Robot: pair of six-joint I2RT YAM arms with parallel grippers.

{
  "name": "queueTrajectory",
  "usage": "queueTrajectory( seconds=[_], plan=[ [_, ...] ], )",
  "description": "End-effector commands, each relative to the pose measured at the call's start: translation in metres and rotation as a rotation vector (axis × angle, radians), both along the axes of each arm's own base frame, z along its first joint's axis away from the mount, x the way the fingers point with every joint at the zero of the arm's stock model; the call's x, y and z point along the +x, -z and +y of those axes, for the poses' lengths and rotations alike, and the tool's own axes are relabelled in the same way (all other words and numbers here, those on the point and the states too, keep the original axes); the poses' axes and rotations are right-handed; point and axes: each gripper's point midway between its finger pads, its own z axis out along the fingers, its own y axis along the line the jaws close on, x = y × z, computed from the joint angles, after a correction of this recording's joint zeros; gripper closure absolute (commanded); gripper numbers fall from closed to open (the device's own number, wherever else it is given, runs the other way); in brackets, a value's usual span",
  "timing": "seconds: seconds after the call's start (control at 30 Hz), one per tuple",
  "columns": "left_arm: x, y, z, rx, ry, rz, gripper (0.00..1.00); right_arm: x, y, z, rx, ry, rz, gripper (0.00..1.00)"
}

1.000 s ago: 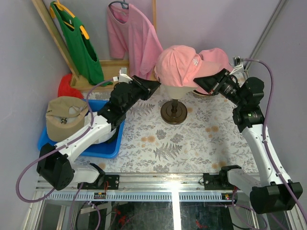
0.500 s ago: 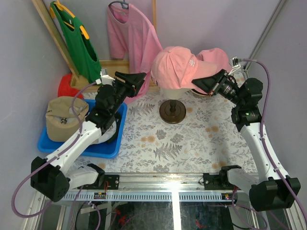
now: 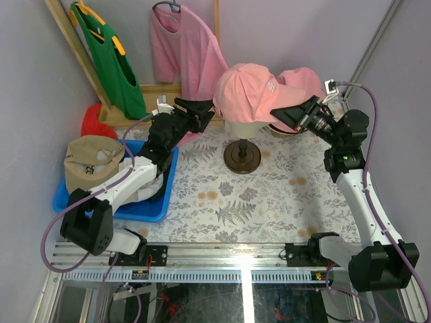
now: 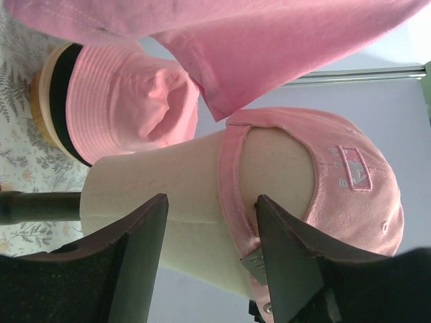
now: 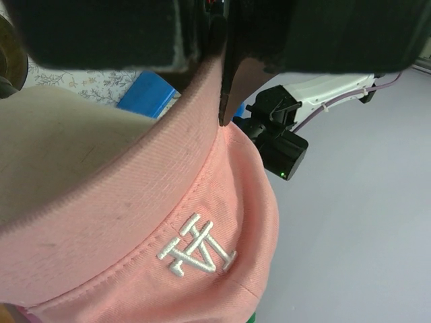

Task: Stack the hats
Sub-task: Place the hat on the hat stand.

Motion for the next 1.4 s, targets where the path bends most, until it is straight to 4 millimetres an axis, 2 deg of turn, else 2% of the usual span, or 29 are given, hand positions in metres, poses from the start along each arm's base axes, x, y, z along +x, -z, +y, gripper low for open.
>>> queueTrajectory(
  seconds=[0.0,0.07,0.17,0.23,0.43,0.57,0.93,1.37],
  plan=[
    [0.002,-0.047,-0.009,-0.097,0.057,-0.126,0.46,-0.018,0.008,0.011,0.016,-0.129,0.060,1.00],
    [0.005,-0.048,-0.012,-0.106,0.065,-0.131,0.50,-0.018,0.008,0.011,0.026,-0.132,0.065,1.00],
    [0.008,-0.051,-0.017,-0.135,0.087,-0.151,0.71,-0.018,0.008,0.012,0.039,-0.139,0.070,1.00],
    [0.009,-0.052,-0.021,-0.145,0.098,-0.158,0.82,-0.017,0.009,0.012,0.049,-0.143,0.072,1.00],
    [0.008,-0.058,-0.027,-0.158,0.128,-0.189,1.00,-0.017,0.010,0.013,0.060,-0.148,0.081,1.00],
    [0.002,-0.066,-0.026,-0.156,0.141,-0.216,1.00,-0.016,0.008,0.011,0.037,-0.130,0.068,1.00],
    [-0.005,-0.106,0.000,-0.070,0.070,-0.309,1.00,-0.002,-0.005,0.006,0.034,-0.096,0.045,1.00],
    [-0.006,-0.125,0.009,-0.006,0.053,-0.364,1.00,0.017,-0.012,-0.003,0.045,-0.041,0.031,0.97]
  ],
)
